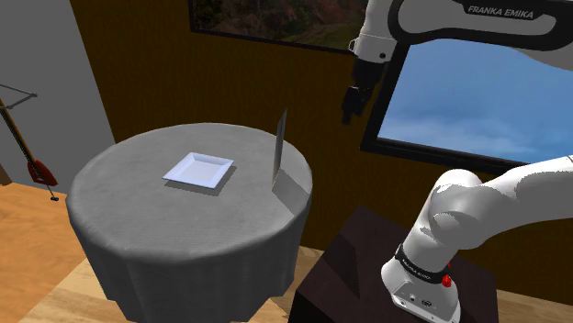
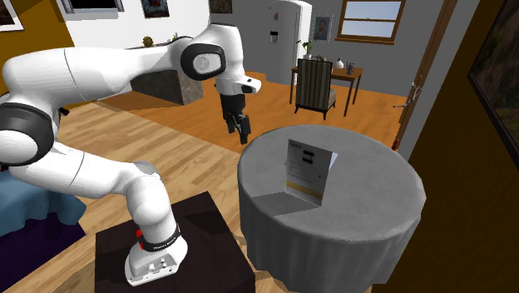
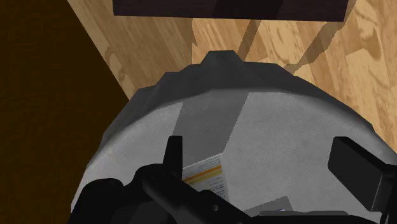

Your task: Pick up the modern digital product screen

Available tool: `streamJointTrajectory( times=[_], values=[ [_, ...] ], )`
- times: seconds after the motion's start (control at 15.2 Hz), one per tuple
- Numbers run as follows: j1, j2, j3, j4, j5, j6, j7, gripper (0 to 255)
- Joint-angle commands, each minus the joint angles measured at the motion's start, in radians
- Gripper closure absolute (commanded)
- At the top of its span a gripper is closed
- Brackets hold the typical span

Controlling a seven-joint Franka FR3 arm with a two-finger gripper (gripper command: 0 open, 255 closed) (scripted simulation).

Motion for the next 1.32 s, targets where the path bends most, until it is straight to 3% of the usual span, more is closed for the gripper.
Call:
streamJointTrajectory(
  times=[0.0,0.59,1.25],
  values=[
    [0.000,0.000,0.000,0.000,0.000,0.000,0.000,0],
    [-0.060,0.405,0.006,0.281,0.050,0.072,0.212,0],
    [-0.117,0.834,-0.041,0.703,0.112,0.026,0.404,0]
  ],
)
